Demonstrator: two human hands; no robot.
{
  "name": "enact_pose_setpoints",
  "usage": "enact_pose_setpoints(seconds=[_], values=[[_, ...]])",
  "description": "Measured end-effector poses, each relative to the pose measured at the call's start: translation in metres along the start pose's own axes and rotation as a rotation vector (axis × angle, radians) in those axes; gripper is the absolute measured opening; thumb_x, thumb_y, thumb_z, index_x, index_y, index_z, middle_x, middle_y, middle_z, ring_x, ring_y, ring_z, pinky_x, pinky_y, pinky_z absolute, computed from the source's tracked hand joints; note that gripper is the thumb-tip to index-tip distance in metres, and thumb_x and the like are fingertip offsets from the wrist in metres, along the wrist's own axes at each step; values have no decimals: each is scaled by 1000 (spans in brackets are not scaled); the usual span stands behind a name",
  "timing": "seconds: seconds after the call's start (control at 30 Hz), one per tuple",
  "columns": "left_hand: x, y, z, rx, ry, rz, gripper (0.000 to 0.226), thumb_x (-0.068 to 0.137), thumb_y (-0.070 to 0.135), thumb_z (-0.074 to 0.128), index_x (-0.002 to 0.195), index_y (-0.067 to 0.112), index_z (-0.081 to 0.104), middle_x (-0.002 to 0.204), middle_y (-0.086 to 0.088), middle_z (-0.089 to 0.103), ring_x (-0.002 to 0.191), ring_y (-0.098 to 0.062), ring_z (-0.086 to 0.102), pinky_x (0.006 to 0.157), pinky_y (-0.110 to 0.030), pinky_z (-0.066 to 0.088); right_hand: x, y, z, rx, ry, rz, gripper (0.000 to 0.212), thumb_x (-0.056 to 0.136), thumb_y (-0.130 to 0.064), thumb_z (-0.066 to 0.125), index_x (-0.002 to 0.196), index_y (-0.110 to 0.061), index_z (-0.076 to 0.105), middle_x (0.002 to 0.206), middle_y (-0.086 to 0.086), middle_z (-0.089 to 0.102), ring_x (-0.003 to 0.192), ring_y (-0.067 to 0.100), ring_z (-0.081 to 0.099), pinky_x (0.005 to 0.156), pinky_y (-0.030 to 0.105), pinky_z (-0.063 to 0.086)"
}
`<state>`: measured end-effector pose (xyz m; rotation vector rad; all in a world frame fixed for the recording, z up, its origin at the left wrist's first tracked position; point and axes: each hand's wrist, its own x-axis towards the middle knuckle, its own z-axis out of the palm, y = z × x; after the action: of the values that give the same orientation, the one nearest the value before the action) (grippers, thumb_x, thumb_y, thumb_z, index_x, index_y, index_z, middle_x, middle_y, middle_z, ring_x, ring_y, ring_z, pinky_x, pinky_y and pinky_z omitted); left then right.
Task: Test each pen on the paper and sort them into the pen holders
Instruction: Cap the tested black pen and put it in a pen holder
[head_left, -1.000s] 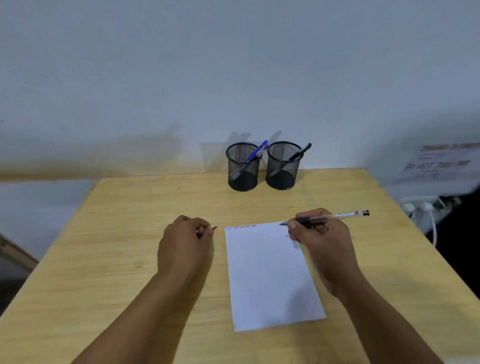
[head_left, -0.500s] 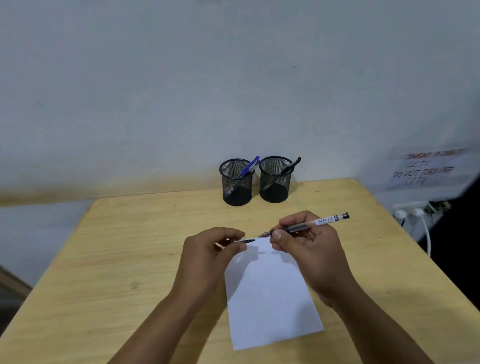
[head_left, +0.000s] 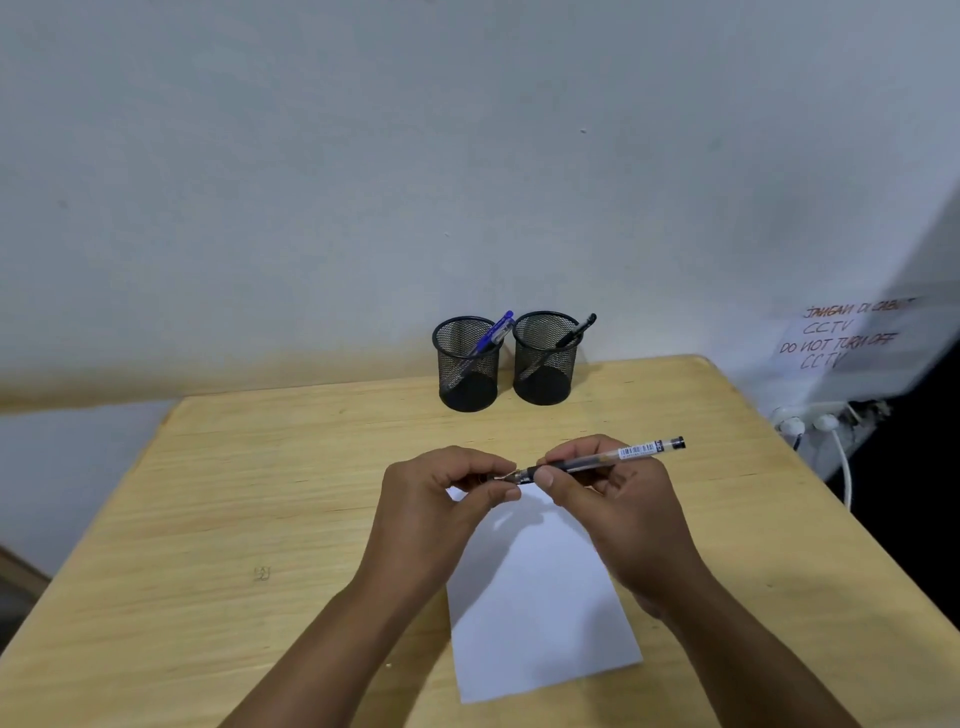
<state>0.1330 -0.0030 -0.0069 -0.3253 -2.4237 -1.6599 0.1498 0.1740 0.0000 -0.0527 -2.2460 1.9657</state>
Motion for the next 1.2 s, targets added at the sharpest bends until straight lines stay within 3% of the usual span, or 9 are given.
enact_pose_setpoints(seconds=[0.13, 0.4, 0.6, 0.7, 0.8, 0.93, 1.03, 1.1, 1.2], values=[[-2, 0, 3, -27, -3, 19, 18, 76, 11, 82, 83, 27, 79, 80, 17, 74, 80, -4, 67, 72, -10, 45, -4, 4, 2, -3, 44, 30, 8, 79, -15, 79, 82, -21, 76, 81, -2, 77, 78, 18, 72, 76, 41, 60], [-6, -3, 14, -90, 29, -20, 19, 77, 11, 81, 79, 30, 78, 81, 18, 74, 83, -2, 67, 73, -10, 46, -7, 14, 9, -9, 46, 60, 3, 83, -19, 75, 86, -20, 75, 82, -4, 76, 80, 12, 71, 76, 34, 57], [7, -3, 27, -137, -17, -91, 15, 76, 16, 82, 85, 28, 77, 78, 15, 74, 75, -4, 67, 71, -14, 50, 8, 16, 6, 270, 68, 139, 13, 85, -8, 70, 96, -14, 66, 89, 11, 76, 91, 27, 73, 87, 39, 57], [11, -8, 41, -186, -20, -143, 17, 77, 18, 82, 91, 25, 77, 80, 8, 75, 76, -12, 68, 73, -23, 56, 14, 15, 9, 476, 181, 192, 13, 84, -4, 71, 90, -9, 61, 83, 13, 76, 83, 29, 73, 81, 39, 57], [20, -10, 51, -219, -58, -151, 15, 81, 21, 79, 96, 23, 77, 83, 7, 75, 79, -15, 68, 73, -19, 54, 25, 14, 4, 481, 268, 183, 9, 85, 0, 69, 88, -7, 63, 80, 11, 73, 75, 23, 71, 70, 34, 58], [45, -20, 65, -254, -14, -236, 17, 83, 26, 77, 100, 22, 75, 89, -1, 75, 78, -14, 66, 74, -18, 53, 59, 8, -21, 316, 334, 103, 10, 88, -2, 67, 87, -11, 66, 79, 12, 65, 66, 21, 61, 57, 29, 55], [75, -32, 77, -220, 50, -287, 30, 80, 27, 80, 108, 23, 71, 100, 8, 72, 79, -7, 67, 78, -26, 55, 91, 1, -46, -39, 330, 25, 10, 89, -14, 67, 86, -23, 72, 79, -1, 66, 66, 16, 61, 61, 33, 56], [95, -34, 86, -193, 77, -312, 38, 78, 26, 81, 113, 23, 66, 105, 15, 66, 89, -6, 67, 73, -14, 50, 111, -7, -61, -296, 284, -62, 8, 88, -23, 67, 90, -25, 75, 78, -12, 68, 69, 14, 64, 68, 30, 55], [124, -41, 101, -87, 127, -268, 37, 71, 31, 84, 100, 26, 63, 92, 18, 64, 91, -9, 64, 76, -19, 49, 140, -23, -70, -646, 174, -172, 8, 88, -26, 68, 92, -24, 75, 74, -19, 62, 75, 10, 59, 64, 20, 40]])
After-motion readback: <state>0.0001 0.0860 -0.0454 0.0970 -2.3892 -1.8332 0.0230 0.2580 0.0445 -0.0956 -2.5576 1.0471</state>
